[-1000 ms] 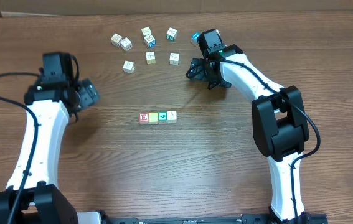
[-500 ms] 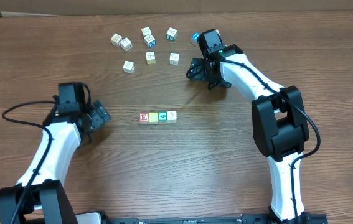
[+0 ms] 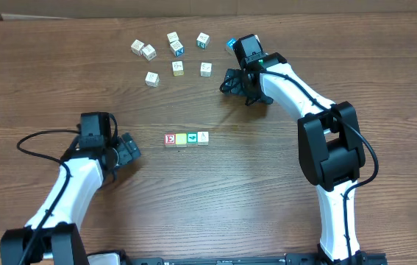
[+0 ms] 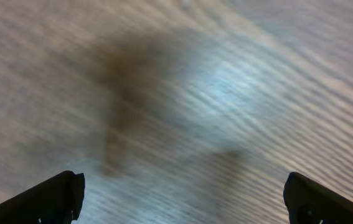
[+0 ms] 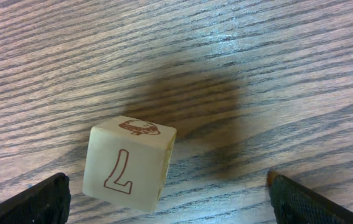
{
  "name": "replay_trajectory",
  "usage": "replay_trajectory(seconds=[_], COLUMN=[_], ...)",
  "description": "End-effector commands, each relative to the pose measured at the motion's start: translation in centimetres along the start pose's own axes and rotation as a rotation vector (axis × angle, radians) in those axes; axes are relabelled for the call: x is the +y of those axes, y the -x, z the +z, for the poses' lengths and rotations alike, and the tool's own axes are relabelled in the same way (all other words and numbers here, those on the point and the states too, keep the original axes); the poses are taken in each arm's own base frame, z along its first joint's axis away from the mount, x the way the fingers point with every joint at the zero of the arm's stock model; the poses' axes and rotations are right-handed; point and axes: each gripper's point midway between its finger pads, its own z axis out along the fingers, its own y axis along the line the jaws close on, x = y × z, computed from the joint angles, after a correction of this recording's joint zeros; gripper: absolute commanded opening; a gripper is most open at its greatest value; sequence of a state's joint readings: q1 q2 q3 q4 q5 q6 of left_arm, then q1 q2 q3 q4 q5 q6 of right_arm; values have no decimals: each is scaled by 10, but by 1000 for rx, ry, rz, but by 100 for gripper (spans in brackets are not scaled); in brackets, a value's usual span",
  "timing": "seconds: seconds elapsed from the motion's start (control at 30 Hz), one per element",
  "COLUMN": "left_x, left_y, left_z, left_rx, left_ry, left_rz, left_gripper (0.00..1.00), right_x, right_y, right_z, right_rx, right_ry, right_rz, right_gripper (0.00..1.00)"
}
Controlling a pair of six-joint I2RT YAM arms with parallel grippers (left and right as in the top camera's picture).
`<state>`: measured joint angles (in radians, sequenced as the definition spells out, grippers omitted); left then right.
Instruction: Form a horizontal line
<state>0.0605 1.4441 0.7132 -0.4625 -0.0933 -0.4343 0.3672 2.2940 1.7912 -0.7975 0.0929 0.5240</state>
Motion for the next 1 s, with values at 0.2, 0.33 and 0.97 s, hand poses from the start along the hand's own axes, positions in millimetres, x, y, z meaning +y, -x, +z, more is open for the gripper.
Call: replay_trajectory(seconds=[0.2, 0.33, 0.97], left_x=[-60, -69, -42], left_y=[2, -5, -72], left_z=[-2, 1, 7], left_rx=[-178, -232, -397], left_ry=[-307, -383, -469], left_rz=[348, 382, 394], left_gripper=[100, 100, 100], right_x=[-4, -4, -4], right_y=[-3, -3, -3], right_z=[6, 6, 6], right_rx=[9, 9, 9], right_ry=[-12, -12, -12], right_rz=[5, 5, 5], right_gripper=[100, 100, 100])
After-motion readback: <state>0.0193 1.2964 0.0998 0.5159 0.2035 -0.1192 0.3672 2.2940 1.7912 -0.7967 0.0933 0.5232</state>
